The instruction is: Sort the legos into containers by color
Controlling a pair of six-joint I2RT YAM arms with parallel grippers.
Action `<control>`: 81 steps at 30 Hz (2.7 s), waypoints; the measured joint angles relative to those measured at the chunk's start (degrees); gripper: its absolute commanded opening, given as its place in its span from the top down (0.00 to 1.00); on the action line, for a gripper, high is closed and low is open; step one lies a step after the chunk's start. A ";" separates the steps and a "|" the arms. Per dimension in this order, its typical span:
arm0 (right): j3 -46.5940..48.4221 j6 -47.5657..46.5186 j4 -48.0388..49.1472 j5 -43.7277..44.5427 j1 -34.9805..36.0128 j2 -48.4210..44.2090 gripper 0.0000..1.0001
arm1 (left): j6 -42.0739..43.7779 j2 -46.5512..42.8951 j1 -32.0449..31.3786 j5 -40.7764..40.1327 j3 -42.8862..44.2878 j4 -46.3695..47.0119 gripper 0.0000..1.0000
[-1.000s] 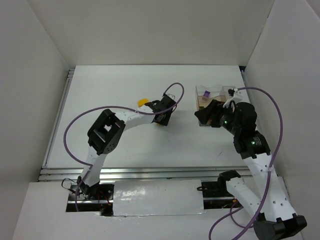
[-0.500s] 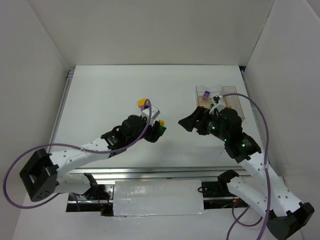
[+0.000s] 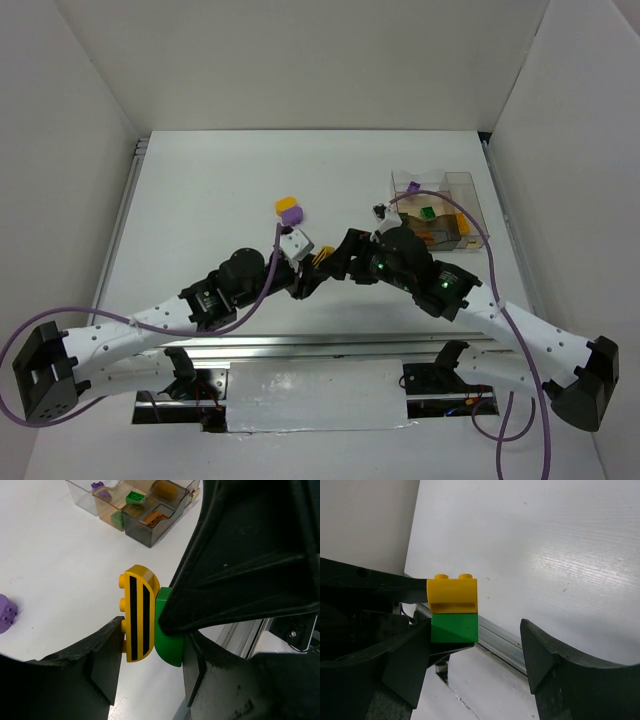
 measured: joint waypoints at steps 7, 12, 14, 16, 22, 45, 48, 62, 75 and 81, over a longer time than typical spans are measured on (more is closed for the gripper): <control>0.09 0.59 4.66 1.95 3.02 2.32 0.85 | 0.68 -1.11 -0.20 1.18 -0.17 -1.36 1.00; -0.04 -0.55 6.05 1.11 3.02 3.41 1.00 | 1.31 -1.25 0.11 0.74 -0.17 -2.32 0.28; -0.68 -1.57 7.61 0.44 2.99 3.21 1.00 | 0.74 -1.70 0.09 0.66 -0.17 -2.64 0.04; -2.45 -3.23 10.84 -0.87 2.71 2.36 1.00 | -0.57 -2.95 -0.31 0.92 -0.17 -2.84 0.01; -8.98 -10.40 18.21 -10.93 -4.61 -4.55 1.00 | -4.81 -8.39 -0.57 2.43 0.57 -6.82 0.00; -9.64 -24.06 27.80 -63.67 -12.31 -10.62 1.00 | -11.89 -7.93 -0.74 26.14 10.45 -15.96 0.31; -9.27 -25.22 27.04 -62.77 -12.04 -10.12 1.00 | -12.55 -7.13 -0.96 26.95 11.28 -16.63 0.52; -7.91 -27.47 23.10 -59.43 -11.26 -9.66 0.21 | -12.17 -6.64 -0.87 27.82 12.04 -17.92 1.00; -7.93 -27.32 24.59 -59.04 -10.45 -9.75 0.77 | -12.15 -9.07 -0.87 26.49 11.37 -16.20 1.00; -7.98 -26.40 25.79 -59.14 -10.45 -10.05 1.00 | -12.70 -9.14 -0.81 27.23 11.34 -15.32 1.00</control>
